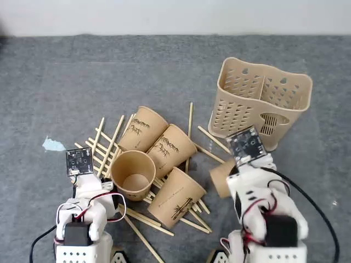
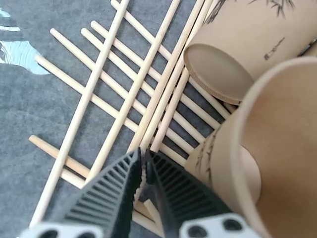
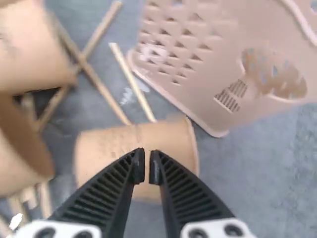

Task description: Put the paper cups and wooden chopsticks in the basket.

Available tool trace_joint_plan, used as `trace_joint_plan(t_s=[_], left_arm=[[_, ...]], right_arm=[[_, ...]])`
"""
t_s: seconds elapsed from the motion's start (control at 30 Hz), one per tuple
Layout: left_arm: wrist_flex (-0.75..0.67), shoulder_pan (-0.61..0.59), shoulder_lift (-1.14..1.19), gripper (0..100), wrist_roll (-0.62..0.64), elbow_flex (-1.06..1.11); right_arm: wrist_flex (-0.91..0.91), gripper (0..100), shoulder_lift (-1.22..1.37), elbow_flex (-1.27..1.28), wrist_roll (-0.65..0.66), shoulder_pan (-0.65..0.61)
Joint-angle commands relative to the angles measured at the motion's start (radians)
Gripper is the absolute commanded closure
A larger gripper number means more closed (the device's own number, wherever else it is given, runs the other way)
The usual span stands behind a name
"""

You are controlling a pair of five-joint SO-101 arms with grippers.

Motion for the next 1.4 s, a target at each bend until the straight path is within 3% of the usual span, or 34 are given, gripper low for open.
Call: trace_joint_plan(t_s=[0.0,0.33,0.53,1.0,1.2,1.37], left_arm=[[0.008,-0.009,-0.014,98,-0.008,-0.050],[0.008,-0.008,-0.014,98,-0.008,-0.042],[0.008,-0.008,-0.014,98,-0.008,-0.042],[0.008,-0.006,-0.014,98,-0.008,-0.042],[0.008,-0.005,-0.014,98,-0.008,-0.041],[0.008,-0.003,-0.014,98,-0.008,-0.038]], right_arm=[[0.142,94.3,0.093,-0.201,0.005,-0.108],[0.220,93.6,0.532,-0.405,-0.160,-0.387],[0.200,82.1,0.676,-0.436,-0.259,-0.522],[0.054,81.6,0.912,-0.428,-0.321,-0.555],[0.064,81.8,1.001,-0.428,-0.313,-0.648],[0.065,94.5,1.010,-0.431,-0.311,-0.693]])
